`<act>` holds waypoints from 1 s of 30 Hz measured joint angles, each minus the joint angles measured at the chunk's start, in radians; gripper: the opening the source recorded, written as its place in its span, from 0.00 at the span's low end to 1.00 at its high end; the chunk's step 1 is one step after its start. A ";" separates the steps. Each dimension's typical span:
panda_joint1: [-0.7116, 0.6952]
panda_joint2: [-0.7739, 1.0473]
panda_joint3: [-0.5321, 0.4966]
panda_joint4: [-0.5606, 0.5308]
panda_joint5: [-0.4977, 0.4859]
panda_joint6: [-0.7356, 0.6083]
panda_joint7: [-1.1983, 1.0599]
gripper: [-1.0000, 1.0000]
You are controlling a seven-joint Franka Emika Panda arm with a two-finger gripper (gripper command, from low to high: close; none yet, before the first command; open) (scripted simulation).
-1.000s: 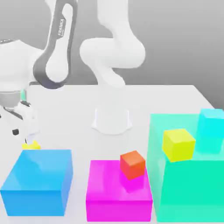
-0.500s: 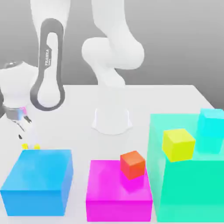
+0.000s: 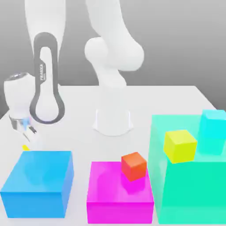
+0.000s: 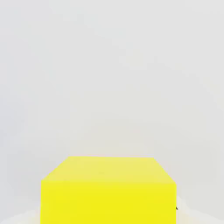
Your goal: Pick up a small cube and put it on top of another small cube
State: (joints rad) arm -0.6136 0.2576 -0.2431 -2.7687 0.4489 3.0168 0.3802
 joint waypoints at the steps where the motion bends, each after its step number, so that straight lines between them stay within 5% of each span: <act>1: 0.025 -0.016 -0.031 -0.003 -0.026 -0.012 0.019 0.00; 8: 0.142 -0.129 -0.201 -0.029 -0.239 -0.089 0.176 0.00; 15: 0.153 -0.225 -0.248 -0.063 -0.397 -0.154 0.298 0.00; 22: 0.221 -0.267 -0.158 0.054 -0.441 -0.250 0.144 0.00; 30: 0.474 -0.362 -0.034 0.096 -0.460 -0.399 -0.238 0.00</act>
State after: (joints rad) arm -0.1393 -0.1043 -0.2768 -2.6724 -0.0115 2.6177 0.1421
